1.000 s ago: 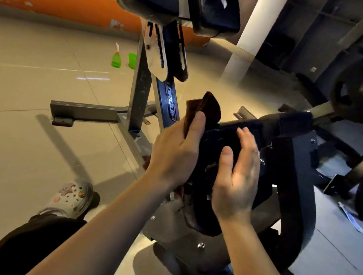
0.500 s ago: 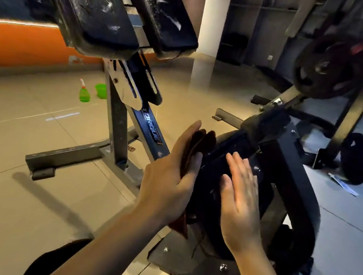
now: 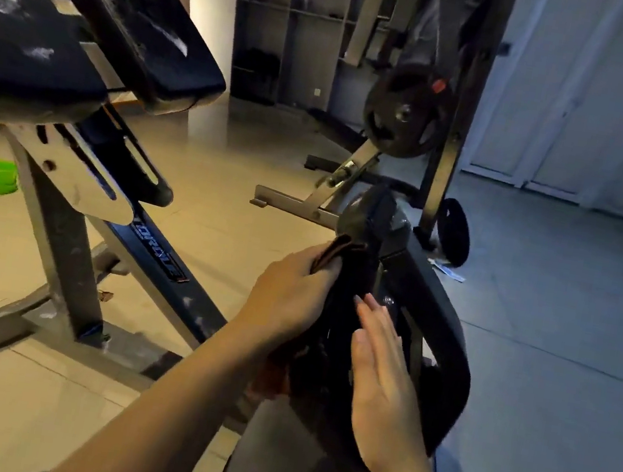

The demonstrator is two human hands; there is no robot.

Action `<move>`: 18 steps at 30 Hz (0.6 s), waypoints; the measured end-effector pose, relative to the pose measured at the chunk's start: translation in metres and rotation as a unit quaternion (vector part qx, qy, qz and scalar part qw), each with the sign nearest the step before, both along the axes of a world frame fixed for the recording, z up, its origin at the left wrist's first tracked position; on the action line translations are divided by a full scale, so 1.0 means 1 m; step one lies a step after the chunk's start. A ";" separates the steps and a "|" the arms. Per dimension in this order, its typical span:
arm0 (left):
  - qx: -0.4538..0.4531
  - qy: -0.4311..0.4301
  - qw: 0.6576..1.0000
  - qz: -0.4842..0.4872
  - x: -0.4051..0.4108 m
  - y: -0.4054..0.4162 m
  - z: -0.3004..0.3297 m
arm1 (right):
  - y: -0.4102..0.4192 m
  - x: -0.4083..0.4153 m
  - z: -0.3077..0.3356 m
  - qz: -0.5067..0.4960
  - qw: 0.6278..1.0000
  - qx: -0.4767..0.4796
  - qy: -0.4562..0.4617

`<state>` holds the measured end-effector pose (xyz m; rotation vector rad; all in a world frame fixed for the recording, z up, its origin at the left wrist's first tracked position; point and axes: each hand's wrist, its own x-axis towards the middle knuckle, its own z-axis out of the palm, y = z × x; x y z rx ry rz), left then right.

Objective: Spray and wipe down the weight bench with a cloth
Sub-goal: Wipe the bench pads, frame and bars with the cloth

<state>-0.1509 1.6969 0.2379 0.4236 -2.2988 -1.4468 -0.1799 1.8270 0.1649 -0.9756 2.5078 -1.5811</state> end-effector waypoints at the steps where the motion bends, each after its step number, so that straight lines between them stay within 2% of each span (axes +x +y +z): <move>1: 0.005 -0.007 1.000 -0.027 -0.014 -0.007 0.003 | -0.002 0.001 -0.001 -0.014 1.000 -0.003 0.009; 5: 0.009 -0.041 0.992 -0.117 -0.057 -0.022 0.006 | -0.003 0.001 -0.001 -0.032 0.999 -0.020 -0.011; 8: -0.012 -0.049 0.986 -0.160 -0.048 -0.024 -0.001 | -0.003 0.002 -0.001 -0.039 0.999 -0.025 -0.010; 10: -0.010 -0.032 0.987 -0.159 -0.023 -0.025 -0.011 | -0.003 0.003 0.000 -0.044 0.999 -0.026 -0.009; 14: 0.071 -0.005 0.987 -0.143 0.032 -0.016 -0.028 | -0.005 0.003 -0.003 -0.055 0.998 -0.031 -0.001; 18: 0.029 0.019 0.990 -0.137 0.035 -0.011 -0.023 | -0.007 0.002 -0.005 -0.066 0.997 -0.034 0.006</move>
